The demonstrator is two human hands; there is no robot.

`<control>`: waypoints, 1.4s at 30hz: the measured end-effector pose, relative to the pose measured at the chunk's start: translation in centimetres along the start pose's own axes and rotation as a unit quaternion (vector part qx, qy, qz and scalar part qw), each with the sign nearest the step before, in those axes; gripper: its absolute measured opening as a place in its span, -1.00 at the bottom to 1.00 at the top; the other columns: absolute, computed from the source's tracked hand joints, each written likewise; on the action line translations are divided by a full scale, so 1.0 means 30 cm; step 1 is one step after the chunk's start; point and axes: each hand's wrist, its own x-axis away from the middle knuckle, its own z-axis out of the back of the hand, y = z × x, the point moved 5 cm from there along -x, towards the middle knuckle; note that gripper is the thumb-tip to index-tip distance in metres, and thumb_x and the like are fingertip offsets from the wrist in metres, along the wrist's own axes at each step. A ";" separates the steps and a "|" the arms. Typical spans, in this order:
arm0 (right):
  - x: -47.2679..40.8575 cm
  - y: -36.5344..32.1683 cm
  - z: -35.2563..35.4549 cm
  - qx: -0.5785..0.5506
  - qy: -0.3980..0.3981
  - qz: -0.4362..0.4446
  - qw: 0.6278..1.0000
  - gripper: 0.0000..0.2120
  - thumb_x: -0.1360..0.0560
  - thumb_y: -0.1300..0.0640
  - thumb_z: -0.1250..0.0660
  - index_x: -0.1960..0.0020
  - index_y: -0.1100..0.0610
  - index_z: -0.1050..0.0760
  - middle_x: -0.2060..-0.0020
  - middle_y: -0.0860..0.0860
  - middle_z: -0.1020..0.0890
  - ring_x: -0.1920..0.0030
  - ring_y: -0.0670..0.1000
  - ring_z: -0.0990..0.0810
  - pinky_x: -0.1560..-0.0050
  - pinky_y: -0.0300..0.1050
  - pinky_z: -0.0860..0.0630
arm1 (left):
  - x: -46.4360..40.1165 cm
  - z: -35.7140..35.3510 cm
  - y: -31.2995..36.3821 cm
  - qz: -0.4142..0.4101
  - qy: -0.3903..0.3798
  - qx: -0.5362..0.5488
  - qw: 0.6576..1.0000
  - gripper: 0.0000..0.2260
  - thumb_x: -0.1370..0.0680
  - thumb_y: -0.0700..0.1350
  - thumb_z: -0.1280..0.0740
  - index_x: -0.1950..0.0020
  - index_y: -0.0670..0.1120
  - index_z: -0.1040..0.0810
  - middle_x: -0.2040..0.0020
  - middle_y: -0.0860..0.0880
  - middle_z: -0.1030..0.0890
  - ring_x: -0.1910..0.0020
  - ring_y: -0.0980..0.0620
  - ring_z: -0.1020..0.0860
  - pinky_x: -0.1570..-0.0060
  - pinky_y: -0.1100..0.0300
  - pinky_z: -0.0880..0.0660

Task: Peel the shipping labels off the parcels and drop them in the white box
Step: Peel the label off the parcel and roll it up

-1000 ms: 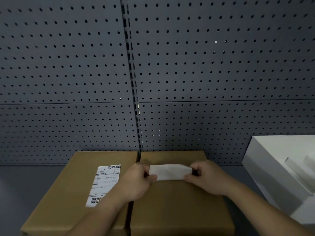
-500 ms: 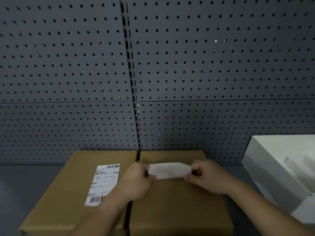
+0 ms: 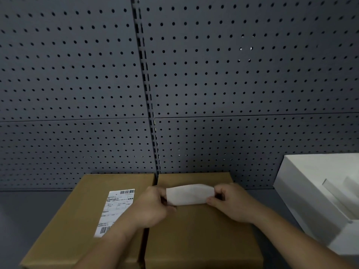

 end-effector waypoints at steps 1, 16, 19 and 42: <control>0.000 0.001 0.001 -0.002 0.000 0.000 1.000 -0.65 -0.57 -0.14 -0.33 0.19 0.13 -0.58 0.36 -0.08 -0.51 0.41 -0.19 -0.39 0.35 -0.26 -0.34 | -0.002 0.002 0.004 -0.002 0.008 -0.005 1.000 -0.89 -0.48 -0.12 -0.48 0.11 0.11 -0.67 0.13 0.20 -0.65 0.13 0.26 -0.61 0.14 0.36 -0.51; 0.002 0.008 0.007 -0.003 0.019 0.000 1.000 -0.57 -0.55 -0.14 -0.36 0.25 0.21 -0.53 0.40 -0.09 -0.45 0.43 -0.18 -0.37 0.37 -0.30 -0.30 | 0.013 -0.001 0.026 0.004 0.032 -0.021 0.999 -0.90 -0.57 -0.10 -0.37 0.12 0.01 -0.66 0.07 0.12 -0.64 0.10 0.17 -0.61 0.03 0.13 -0.59; 0.002 0.002 0.006 -0.015 0.015 -0.004 1.000 -0.64 -0.56 -0.12 -0.35 0.33 0.03 -0.48 0.43 -0.13 -0.45 0.45 -0.20 -0.40 0.38 -0.32 -0.30 | 0.020 0.000 0.028 0.011 0.028 -0.005 1.000 -0.89 -0.53 -0.13 -0.36 0.11 -0.02 -0.69 0.06 0.02 -0.67 0.11 0.06 -0.65 0.09 0.08 -0.61; -0.002 0.001 0.006 -0.036 -0.004 -0.017 0.999 -0.76 -0.58 -0.12 -0.32 0.20 -0.04 -0.58 0.32 -0.12 -0.58 0.37 -0.22 -0.49 0.31 -0.30 -0.41 | -0.001 -0.001 0.005 0.028 0.064 -0.017 0.997 -0.81 -0.58 -0.03 -0.35 0.12 -0.11 -0.67 0.08 -0.08 -0.69 0.09 -0.03 -0.65 0.02 -0.03 -0.62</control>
